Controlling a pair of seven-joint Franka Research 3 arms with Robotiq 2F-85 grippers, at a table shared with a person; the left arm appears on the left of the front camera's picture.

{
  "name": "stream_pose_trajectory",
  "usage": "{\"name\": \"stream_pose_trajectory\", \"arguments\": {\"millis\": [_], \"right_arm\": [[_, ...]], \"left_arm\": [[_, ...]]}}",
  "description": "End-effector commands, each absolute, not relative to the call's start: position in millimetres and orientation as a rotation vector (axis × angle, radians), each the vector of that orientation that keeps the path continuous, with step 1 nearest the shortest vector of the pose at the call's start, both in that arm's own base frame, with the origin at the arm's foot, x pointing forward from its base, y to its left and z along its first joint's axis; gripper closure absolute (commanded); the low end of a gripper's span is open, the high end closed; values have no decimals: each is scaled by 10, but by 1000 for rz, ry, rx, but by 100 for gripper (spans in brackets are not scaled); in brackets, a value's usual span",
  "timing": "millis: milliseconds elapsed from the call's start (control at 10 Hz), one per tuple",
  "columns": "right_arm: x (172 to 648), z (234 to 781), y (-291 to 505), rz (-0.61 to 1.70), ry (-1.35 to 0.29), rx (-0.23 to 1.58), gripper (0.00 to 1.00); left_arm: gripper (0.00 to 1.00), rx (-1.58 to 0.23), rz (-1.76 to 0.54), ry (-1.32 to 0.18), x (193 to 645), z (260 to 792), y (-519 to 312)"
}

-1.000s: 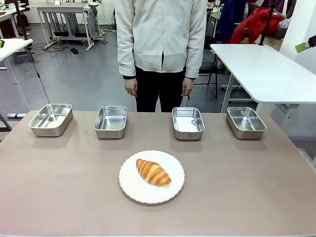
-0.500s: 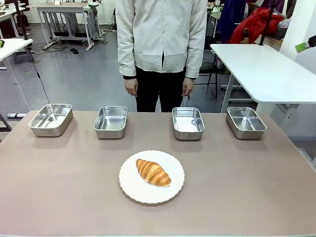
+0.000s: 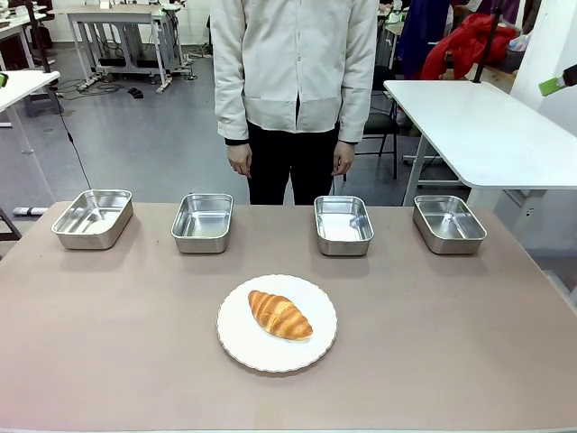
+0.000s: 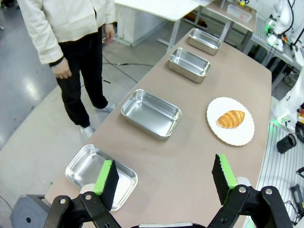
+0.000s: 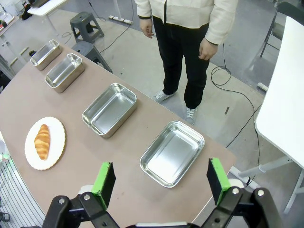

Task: Place the bread in the container.
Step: Place the Butter Roll into the Airtight Container indicated by the human.

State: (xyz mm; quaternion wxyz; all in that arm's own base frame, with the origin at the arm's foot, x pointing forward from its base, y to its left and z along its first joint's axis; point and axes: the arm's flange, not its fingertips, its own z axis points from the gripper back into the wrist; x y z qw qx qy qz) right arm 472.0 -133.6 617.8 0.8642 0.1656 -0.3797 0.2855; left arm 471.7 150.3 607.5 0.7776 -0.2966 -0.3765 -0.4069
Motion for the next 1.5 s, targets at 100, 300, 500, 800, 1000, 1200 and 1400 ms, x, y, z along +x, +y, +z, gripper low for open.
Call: {"name": "stream_pose_trajectory", "arguments": {"millis": [100, 300, 500, 800, 1000, 1200, 1400], "right_arm": [[4724, 6188, -1324, 600, -802, 356, 0], [4724, 6188, -1324, 600, -802, 356, 0], [4724, 6188, -1324, 600, -802, 356, 0], [4724, 6188, -1324, 600, -802, 356, 0], [4724, 6188, -1324, 600, -802, 356, 0], [4724, 6188, -1324, 600, -802, 356, 0], [4724, 6188, -1324, 600, -802, 356, 0]], "left_arm": [[0, -641, -881, -815, 4715, 6080, 1501], [0, -641, -881, -815, 4715, 6080, 1501], [0, -641, -881, -815, 4715, 6080, 1501], [0, -641, -881, -815, 4715, 6080, 1501], [0, -641, -881, -815, 4715, 6080, 1501], [0, -641, -881, -815, 4715, 6080, 1501], [0, -641, -881, -815, 4715, 6080, 1501]]}}
